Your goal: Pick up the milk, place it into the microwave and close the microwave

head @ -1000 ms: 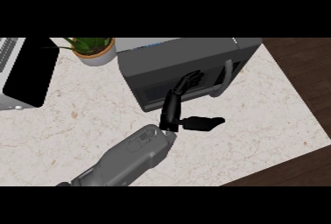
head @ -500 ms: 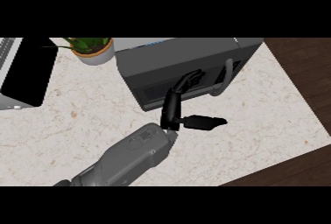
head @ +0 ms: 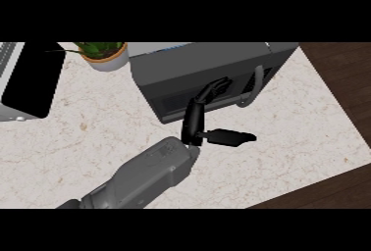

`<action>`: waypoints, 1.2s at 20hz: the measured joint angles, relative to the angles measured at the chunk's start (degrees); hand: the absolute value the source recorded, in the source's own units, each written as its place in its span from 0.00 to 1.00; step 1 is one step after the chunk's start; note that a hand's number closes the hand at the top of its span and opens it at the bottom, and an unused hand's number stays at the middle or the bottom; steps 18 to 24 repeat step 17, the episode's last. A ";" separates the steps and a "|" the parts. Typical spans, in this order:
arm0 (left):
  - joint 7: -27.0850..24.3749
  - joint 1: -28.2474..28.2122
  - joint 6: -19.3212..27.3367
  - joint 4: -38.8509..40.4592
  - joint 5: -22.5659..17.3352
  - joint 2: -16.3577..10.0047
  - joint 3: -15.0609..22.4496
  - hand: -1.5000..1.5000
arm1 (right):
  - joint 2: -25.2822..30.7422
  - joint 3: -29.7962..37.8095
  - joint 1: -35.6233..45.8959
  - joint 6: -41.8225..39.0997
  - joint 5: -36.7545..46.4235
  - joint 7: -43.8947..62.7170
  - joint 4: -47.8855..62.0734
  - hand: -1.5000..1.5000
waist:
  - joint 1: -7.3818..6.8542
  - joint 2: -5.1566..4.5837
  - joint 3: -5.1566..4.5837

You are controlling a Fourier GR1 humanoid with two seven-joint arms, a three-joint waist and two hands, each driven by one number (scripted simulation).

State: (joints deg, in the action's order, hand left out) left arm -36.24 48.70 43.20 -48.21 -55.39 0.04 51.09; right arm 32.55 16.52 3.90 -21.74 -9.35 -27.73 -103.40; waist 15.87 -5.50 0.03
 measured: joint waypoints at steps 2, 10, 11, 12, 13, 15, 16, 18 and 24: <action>-0.37 0.33 -0.18 0.09 -0.44 -0.01 0.31 0.00 | -1.75 -1.20 0.17 -1.25 -3.16 0.63 1.36 0.00 | -0.19 -0.19 0.07; -2.42 0.59 -0.51 0.76 -2.33 -0.01 0.66 0.00 | -3.40 -2.43 1.68 -5.04 -11.17 3.30 6.22 0.00 | -0.05 -0.27 0.05; -2.69 0.61 -0.59 0.91 -2.53 -0.01 0.72 0.00 | -3.36 -2.47 1.99 -5.42 -11.88 3.60 6.62 0.00 | 0.00 -0.23 0.03; -2.94 0.62 -0.63 1.00 -2.78 -0.01 0.75 0.00 | -3.23 -2.38 2.27 -5.82 -12.60 3.85 7.15 0.00 | 0.07 -0.22 0.03; -3.06 0.69 -0.65 1.10 -3.07 -0.01 0.81 0.00 | -3.03 -2.26 2.64 -6.21 -13.31 4.13 7.70 0.00 | 0.07 -0.20 0.03; -3.49 0.65 -0.57 1.28 -3.55 -0.02 0.83 0.00 | -2.60 -2.03 3.22 -7.02 -14.62 4.61 8.64 0.00 | 0.26 -0.11 0.04; -3.79 0.65 -0.60 1.35 -3.73 -0.02 0.83 0.00 | -2.36 -1.89 3.51 -7.40 -15.16 4.78 9.13 0.00 | 0.30 -0.13 0.04; -4.05 0.69 -0.62 1.42 -3.91 -0.01 0.87 0.00 | -2.08 -1.71 3.75 -7.81 -15.64 4.90 9.77 0.00 | 0.29 -0.16 0.07; -4.05 0.69 -0.62 1.42 -3.91 -0.01 0.87 0.00 | -2.08 -1.71 3.75 -7.81 -15.64 4.90 9.77 0.00 | 0.29 -0.16 0.07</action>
